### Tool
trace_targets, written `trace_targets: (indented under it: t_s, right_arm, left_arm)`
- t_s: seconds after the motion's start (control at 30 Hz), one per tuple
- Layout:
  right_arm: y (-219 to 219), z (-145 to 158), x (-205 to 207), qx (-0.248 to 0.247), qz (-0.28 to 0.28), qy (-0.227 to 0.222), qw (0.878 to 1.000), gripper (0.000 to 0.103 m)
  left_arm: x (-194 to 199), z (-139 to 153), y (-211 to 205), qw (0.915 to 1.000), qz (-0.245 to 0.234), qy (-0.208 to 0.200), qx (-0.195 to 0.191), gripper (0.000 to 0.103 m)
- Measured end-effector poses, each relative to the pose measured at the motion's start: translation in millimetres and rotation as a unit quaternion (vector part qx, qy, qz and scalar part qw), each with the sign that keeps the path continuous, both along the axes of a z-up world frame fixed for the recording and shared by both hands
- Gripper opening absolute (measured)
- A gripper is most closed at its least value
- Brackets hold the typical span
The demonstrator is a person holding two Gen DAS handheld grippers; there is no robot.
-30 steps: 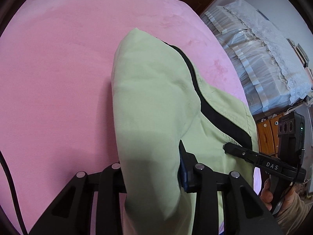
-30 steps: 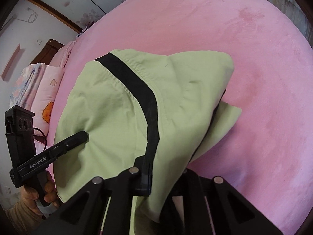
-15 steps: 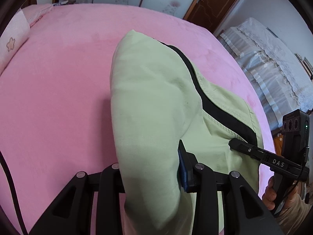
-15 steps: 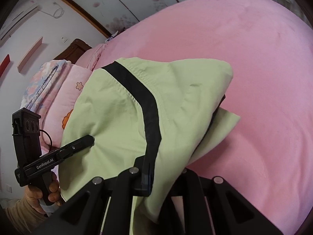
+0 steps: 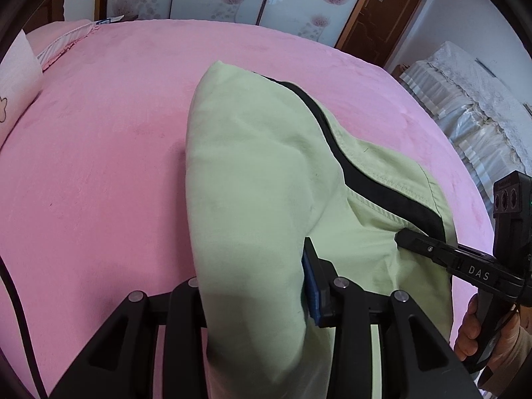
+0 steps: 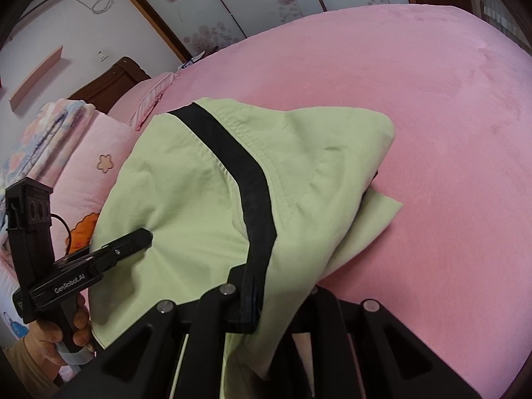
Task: Fold large clothes
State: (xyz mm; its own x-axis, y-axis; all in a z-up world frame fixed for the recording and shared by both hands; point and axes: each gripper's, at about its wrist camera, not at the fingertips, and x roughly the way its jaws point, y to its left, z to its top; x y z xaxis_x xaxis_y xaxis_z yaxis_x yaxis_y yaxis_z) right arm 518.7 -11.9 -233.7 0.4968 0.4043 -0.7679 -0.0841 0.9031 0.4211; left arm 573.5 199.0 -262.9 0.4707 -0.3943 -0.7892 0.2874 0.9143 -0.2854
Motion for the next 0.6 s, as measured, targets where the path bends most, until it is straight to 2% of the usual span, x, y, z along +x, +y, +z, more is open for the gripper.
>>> trace_targets:
  t_s: [0.13,0.17,0.23,0.37,0.43,0.5,0.6]
  right_arm:
    - [5.3,-9.2,17.2,-0.031,0.006,-0.003,0.999,0.010]
    - [8.5,-12.9,19.0,-0.048,0.009,-0.001,0.999,0.011]
    - [12.9,-20.4,19.5,-0.074,0.010,0.003,0.997,0.018]
    - [11.5,-23.0,15.0,-0.091,-0.011,0.021,0.996,0.037]
    - [2.5,-18.7,4.8,-0.105,-0.027,0.023,0.994,0.058]
    - [-7.2,-10.4,-13.8,-0.125,-0.046,0.011,0.991,0.065]
    - [-11.1,-1.1,-41.5,-0.156,-0.053,0.008,0.986,0.066]
  left_arm:
    - [21.9,-17.0,-13.7,0.9999,0.002,-0.003,0.014,0.041]
    - [23.4,-22.3,-14.3,0.9998,0.003,-0.001,0.020,0.045]
    - [27.8,-32.1,-13.7,0.9993,0.012,0.000,0.034,0.057]
    - [31.4,-35.5,-15.5,0.9950,0.050,-0.015,0.085,0.094]
    - [30.3,-31.8,-8.5,0.9938,0.067,-0.015,0.087,0.095]
    - [23.7,-25.3,0.5,0.9925,0.083,-0.015,0.088,0.095]
    - [6.8,-19.0,15.7,0.9903,0.102,-0.013,0.093,0.095]
